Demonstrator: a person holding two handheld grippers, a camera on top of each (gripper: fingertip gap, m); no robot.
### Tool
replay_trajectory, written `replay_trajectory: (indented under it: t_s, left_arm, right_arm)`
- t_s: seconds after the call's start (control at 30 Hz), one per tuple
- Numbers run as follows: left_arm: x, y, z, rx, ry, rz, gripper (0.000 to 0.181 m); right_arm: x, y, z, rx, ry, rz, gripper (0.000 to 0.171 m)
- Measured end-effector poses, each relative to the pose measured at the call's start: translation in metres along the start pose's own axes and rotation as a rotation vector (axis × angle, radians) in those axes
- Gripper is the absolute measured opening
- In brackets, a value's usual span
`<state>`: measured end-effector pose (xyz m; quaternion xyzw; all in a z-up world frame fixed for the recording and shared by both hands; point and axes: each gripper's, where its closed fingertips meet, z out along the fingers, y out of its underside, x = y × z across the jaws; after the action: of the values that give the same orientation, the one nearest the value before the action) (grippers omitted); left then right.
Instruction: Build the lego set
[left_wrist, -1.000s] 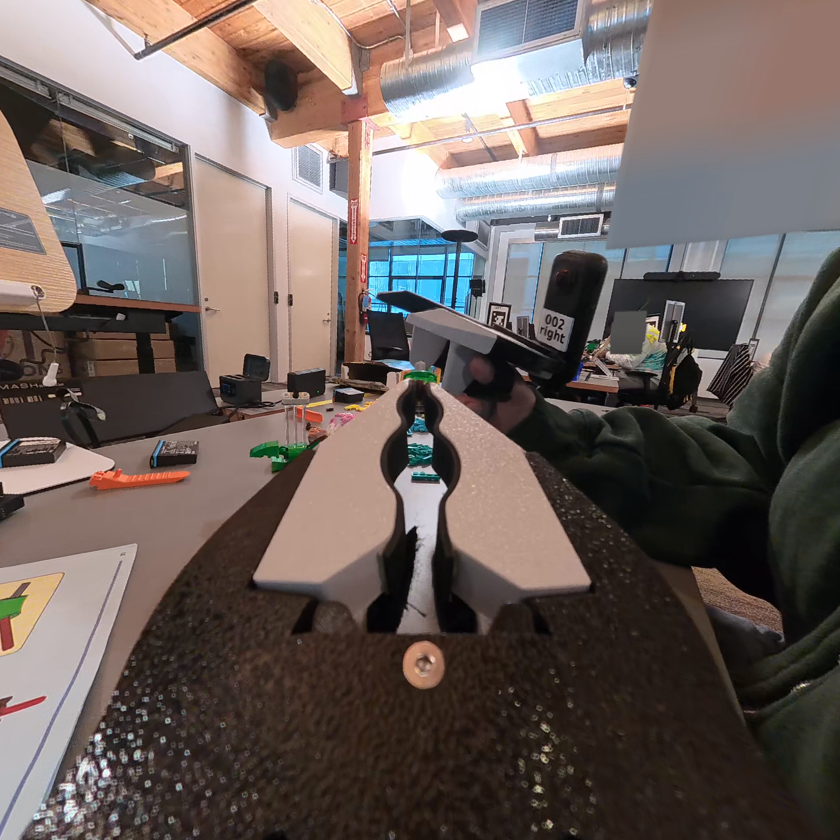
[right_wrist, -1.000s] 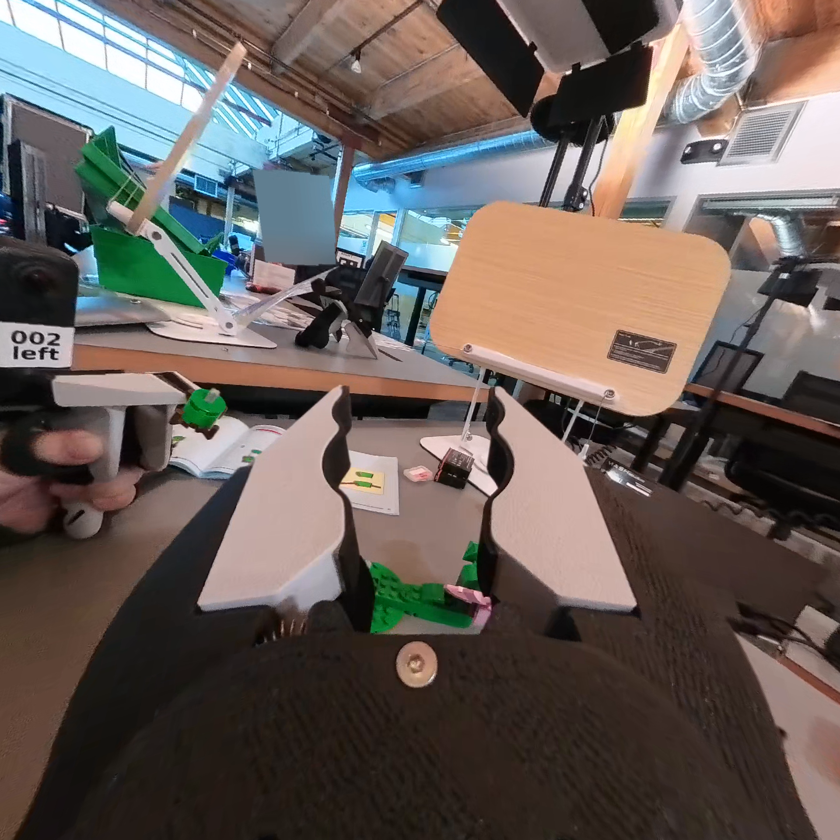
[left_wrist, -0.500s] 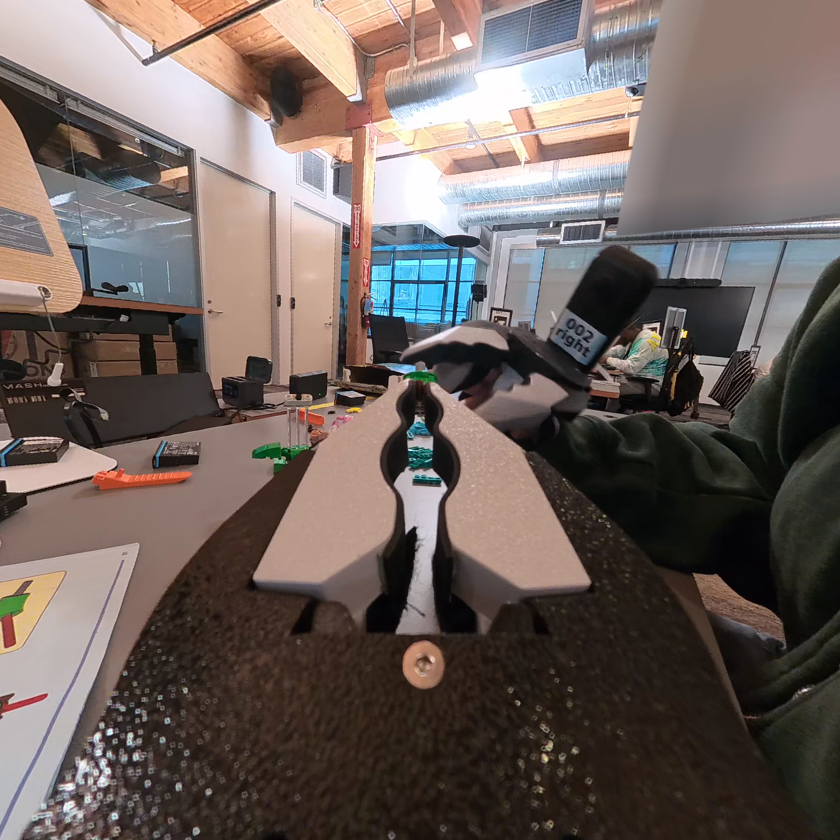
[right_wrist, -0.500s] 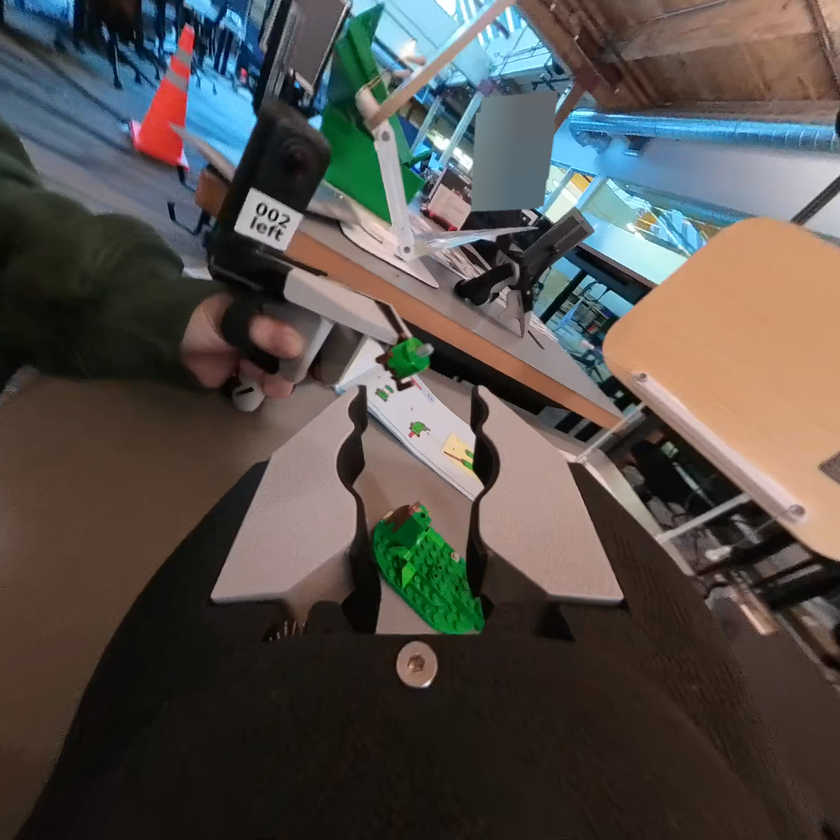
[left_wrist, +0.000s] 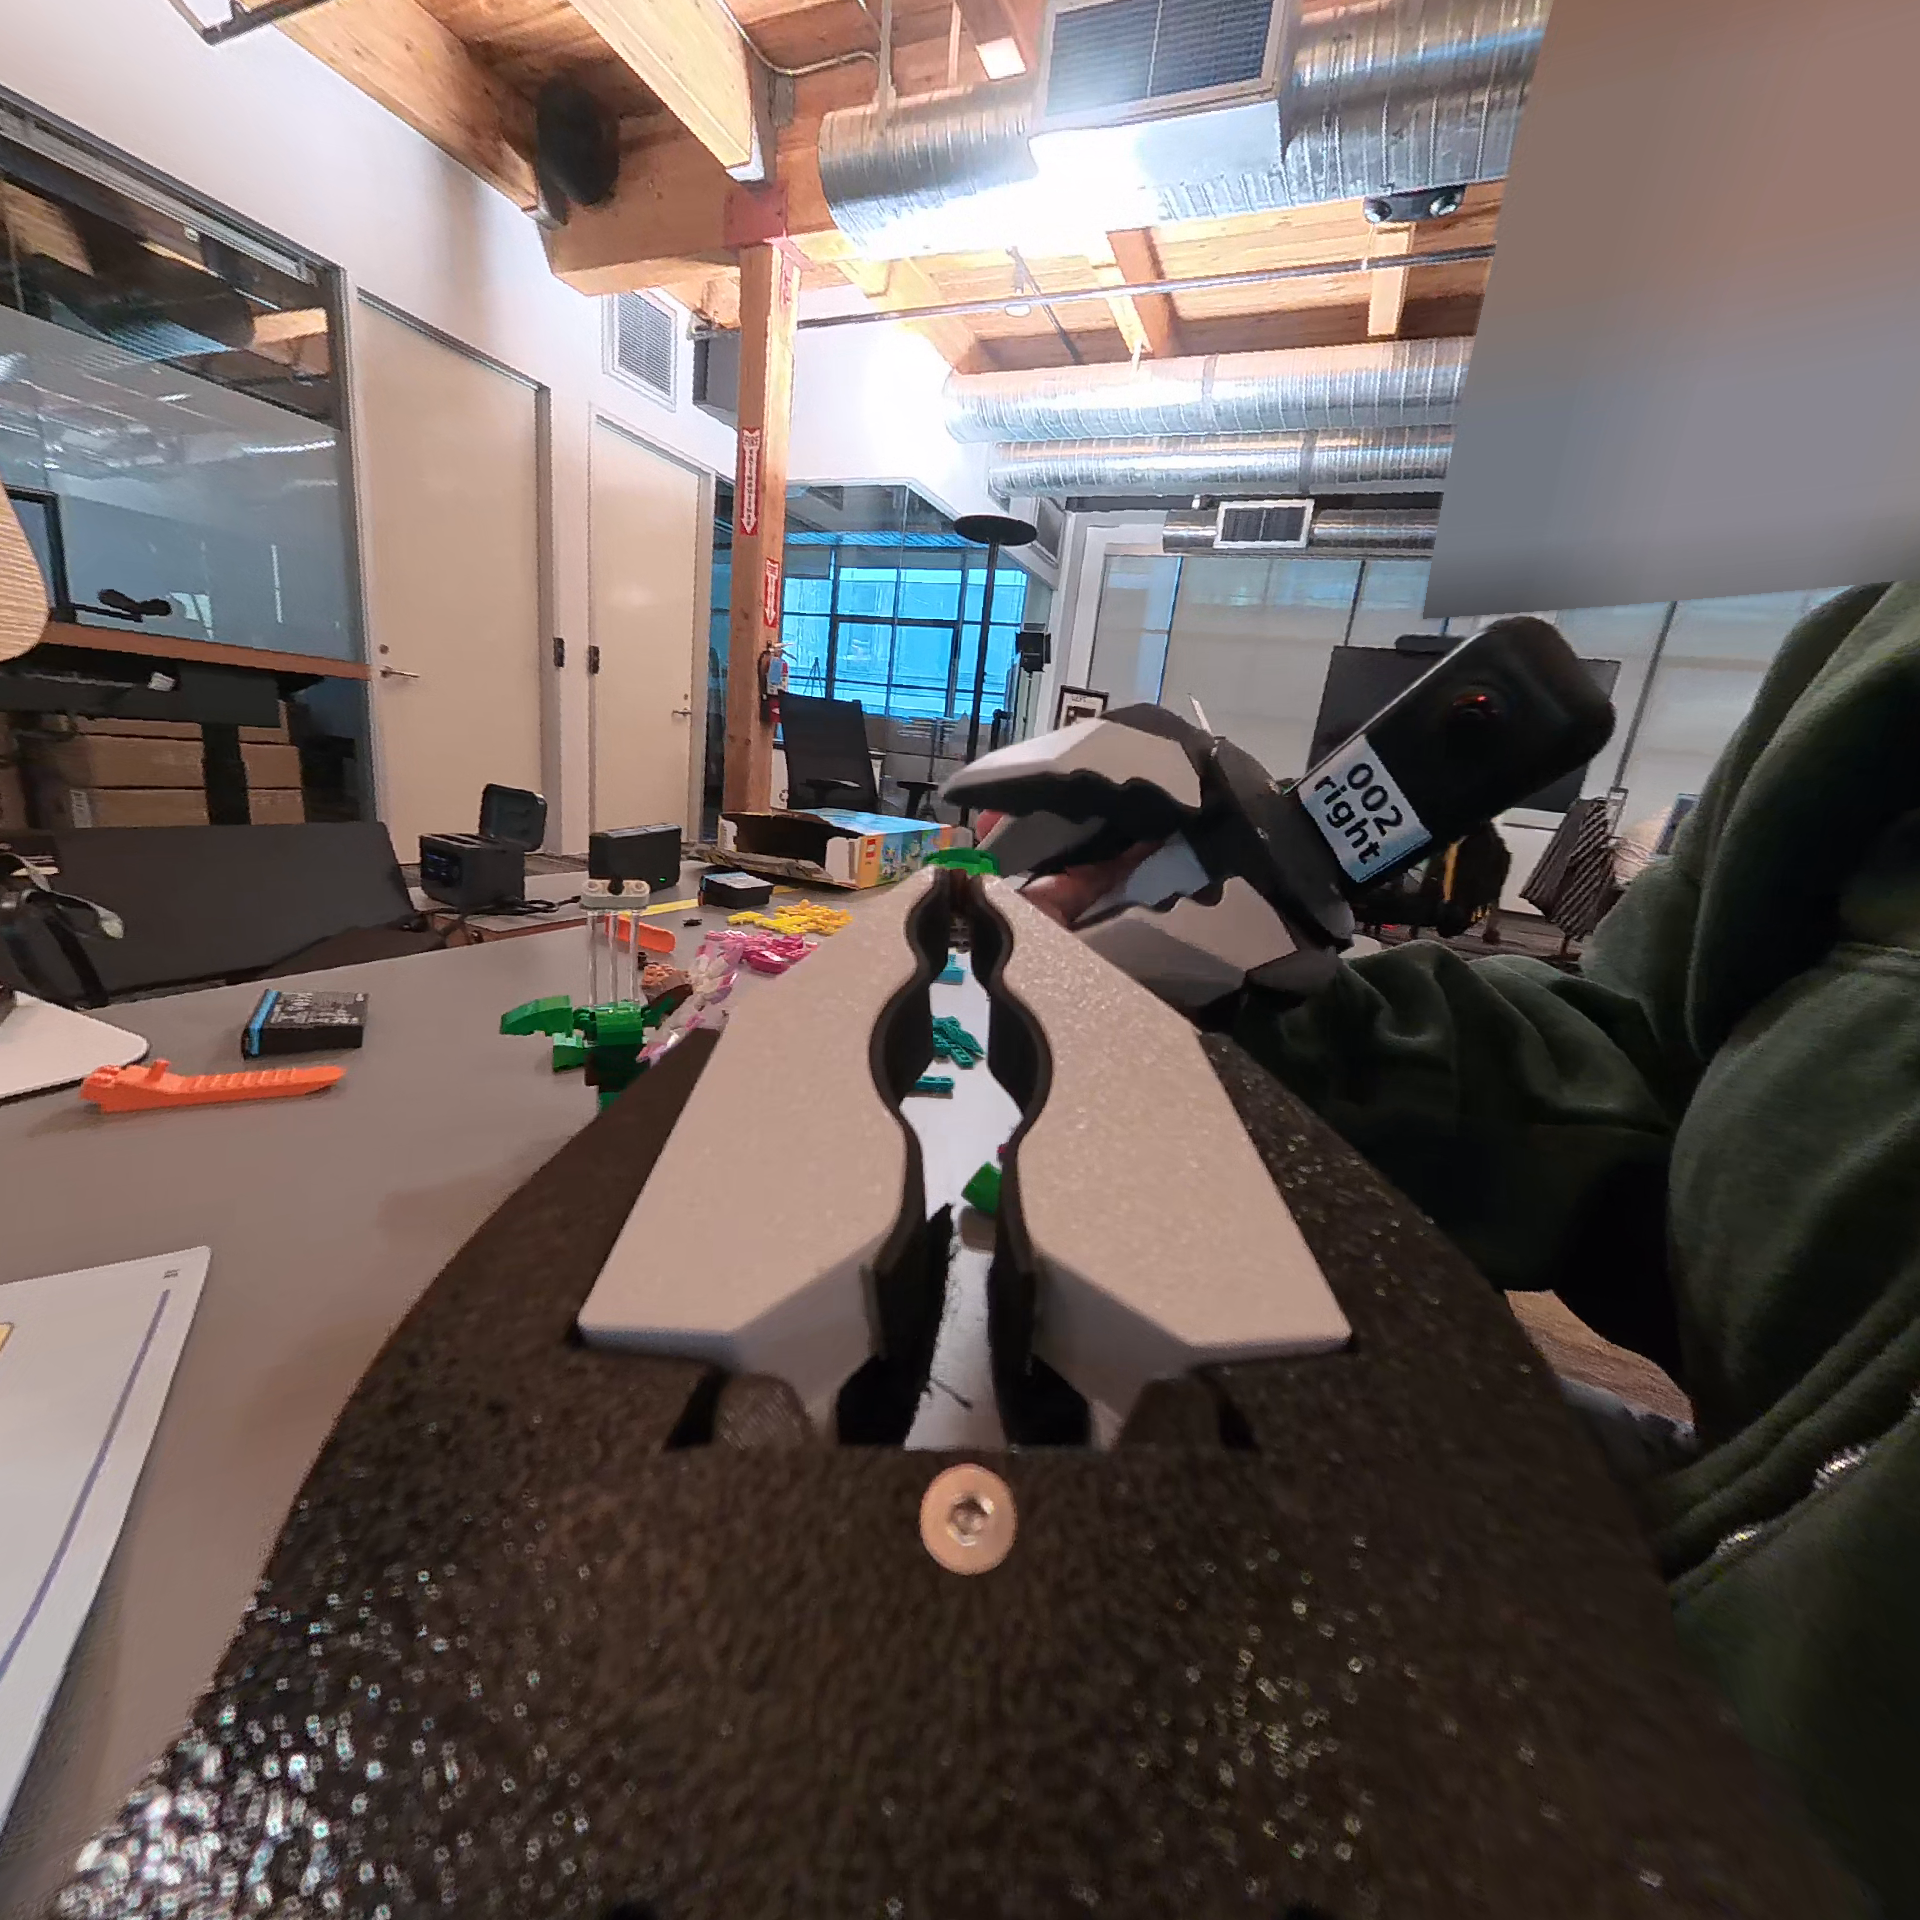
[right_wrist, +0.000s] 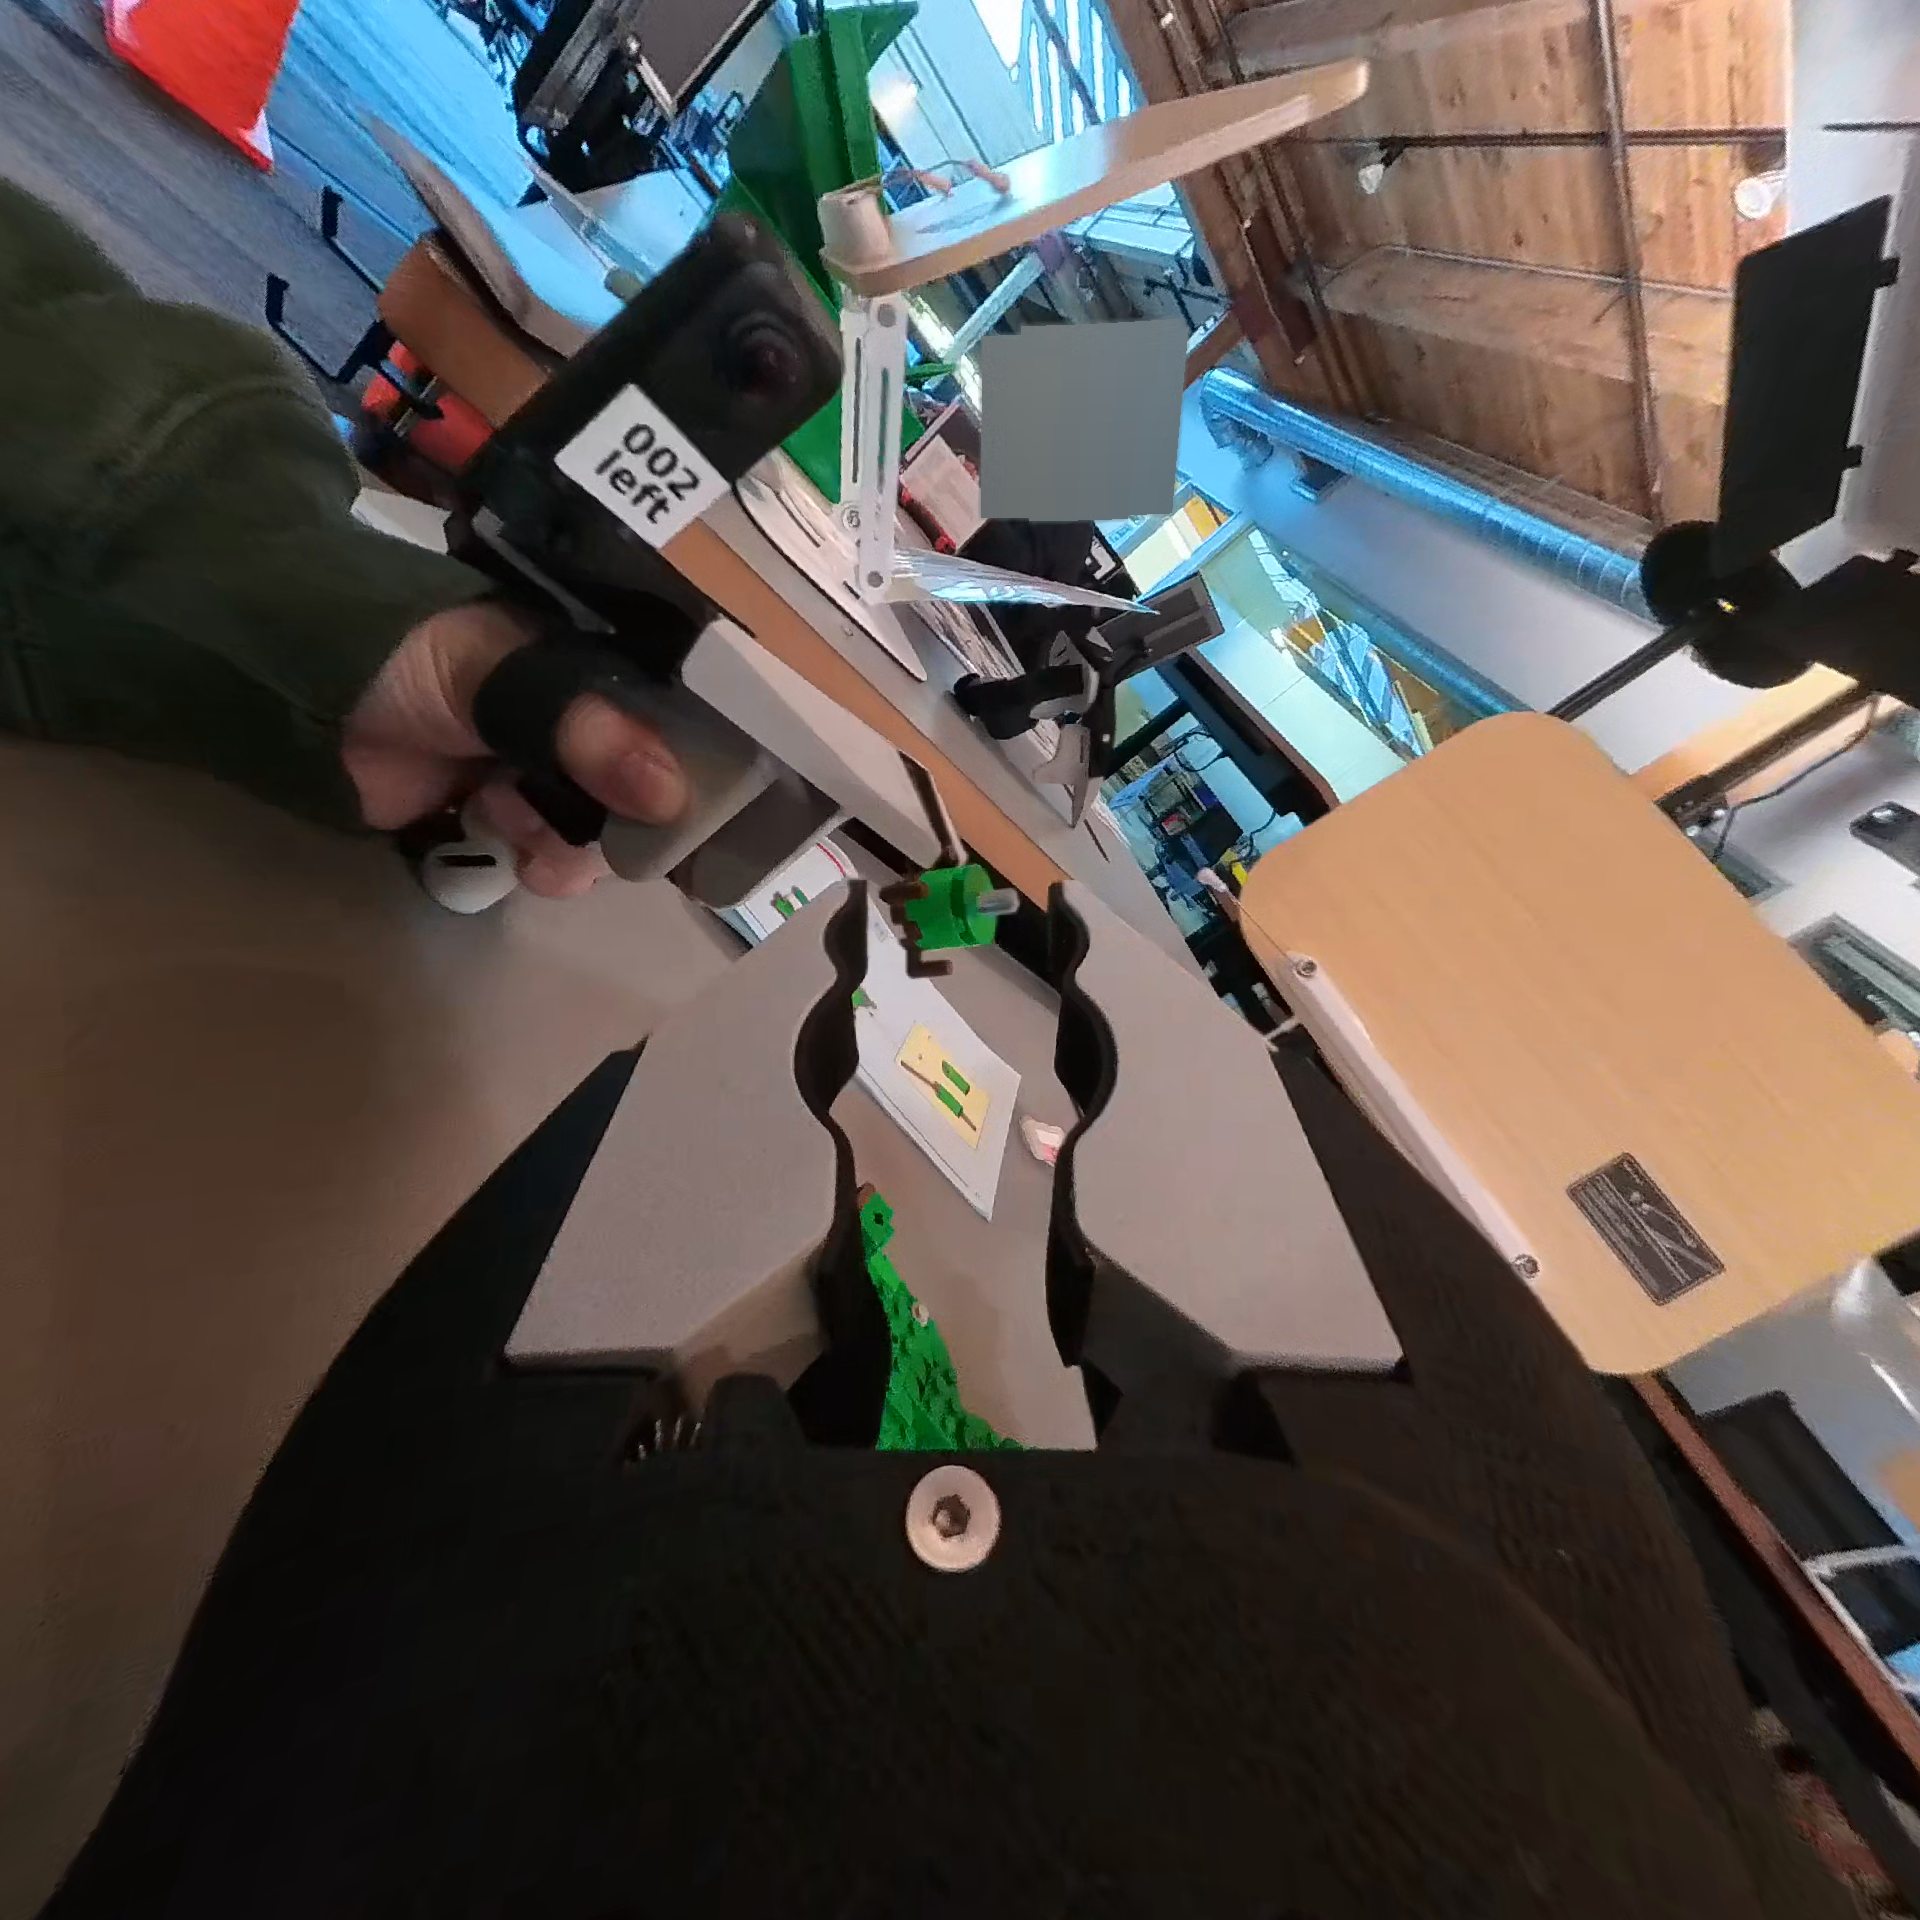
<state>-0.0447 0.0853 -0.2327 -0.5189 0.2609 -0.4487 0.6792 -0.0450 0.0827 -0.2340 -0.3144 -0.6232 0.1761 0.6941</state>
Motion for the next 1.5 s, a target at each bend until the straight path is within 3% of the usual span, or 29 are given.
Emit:
replay_trajectory:
  t_s: [0.13, 0.23, 0.3, 0.43, 0.47, 0.57, 0.7, 1.0, 1.5]
  left_arm:
    - [0.002, 0.001, 0.001, -0.005, 0.015, -0.005, 0.000]
    - [0.004, 0.001, 0.002, 0.000, 0.028, -0.008, 0.000]
    - [0.006, -0.001, 0.002, 0.004, 0.015, 0.064, 0.005]
    - [0.009, -0.007, 0.006, 0.012, -0.092, 0.347, 0.066]
    - [0.011, -0.002, 0.009, -0.029, -0.101, 0.421, 0.073]
    - [0.018, 0.014, 0.015, -0.142, -0.110, 0.624, 0.074]
    - [0.027, 0.024, 0.019, -0.191, -0.080, 0.721, 0.064]
    - [0.037, 0.025, 0.017, -0.176, -0.031, 0.749, 0.027]
    - [0.031, 0.024, 0.015, -0.198, -0.085, 0.792, 0.020]
  right_arm:
    - [-0.002, 0.003, 0.001, -0.011, -0.005, -0.019, 0.025]
    - [-0.002, 0.004, -0.001, 0.009, -0.066, 0.106, 0.025]
    - [-0.003, 0.006, -0.003, 0.051, -0.165, 0.341, 0.025]
    - [0.006, 0.006, -0.013, 0.189, -0.442, 1.073, 0.024]
    - [0.010, 0.006, -0.015, 0.224, -0.495, 1.217, 0.024]
    - [0.007, 0.003, -0.019, 0.259, -0.653, 1.488, 0.025]
    - [-0.006, -0.003, -0.019, 0.253, -0.813, 1.695, 0.025]
    - [-0.017, -0.008, -0.021, 0.239, -0.946, 1.789, 0.025]
    - [-0.017, -0.005, -0.016, 0.225, -0.881, 1.752, 0.025]
